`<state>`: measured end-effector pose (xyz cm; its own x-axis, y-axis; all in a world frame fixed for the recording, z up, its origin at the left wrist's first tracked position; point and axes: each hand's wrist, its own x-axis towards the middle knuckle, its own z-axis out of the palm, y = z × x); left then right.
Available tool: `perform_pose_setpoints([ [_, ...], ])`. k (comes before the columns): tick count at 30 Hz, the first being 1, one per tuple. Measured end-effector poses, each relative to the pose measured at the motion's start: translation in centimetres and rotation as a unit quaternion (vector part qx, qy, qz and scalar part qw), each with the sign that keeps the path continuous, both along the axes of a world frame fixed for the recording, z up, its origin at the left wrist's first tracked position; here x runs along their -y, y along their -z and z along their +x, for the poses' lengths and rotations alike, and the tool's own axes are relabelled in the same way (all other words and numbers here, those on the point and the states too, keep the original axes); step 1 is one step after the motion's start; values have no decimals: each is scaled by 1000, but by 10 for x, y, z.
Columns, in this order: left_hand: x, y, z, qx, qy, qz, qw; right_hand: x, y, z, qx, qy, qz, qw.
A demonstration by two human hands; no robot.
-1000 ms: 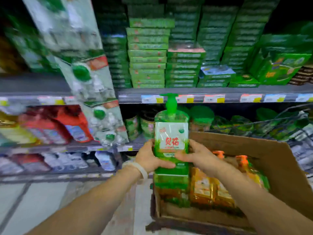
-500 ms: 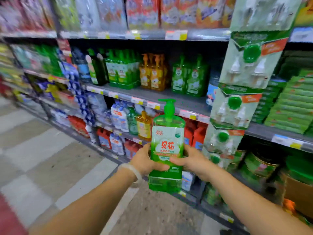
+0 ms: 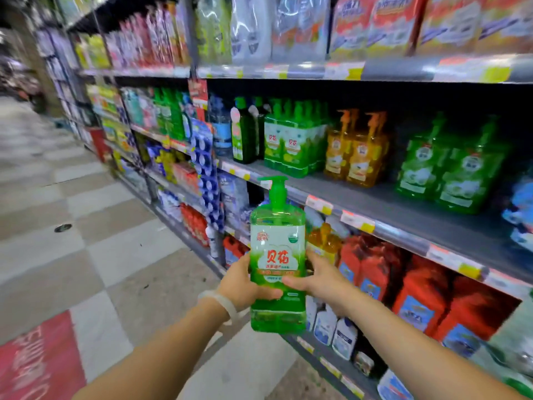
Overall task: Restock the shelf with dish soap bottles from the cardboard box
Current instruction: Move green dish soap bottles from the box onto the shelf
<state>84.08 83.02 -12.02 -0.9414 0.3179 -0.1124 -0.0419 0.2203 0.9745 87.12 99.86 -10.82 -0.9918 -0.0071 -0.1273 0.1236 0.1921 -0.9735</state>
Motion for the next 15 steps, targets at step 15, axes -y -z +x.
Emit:
perform_pose_setpoints([
  [15,-13,-90,-299,-110,48,-12,993,-8,-76,-291,-125,62,79,987],
])
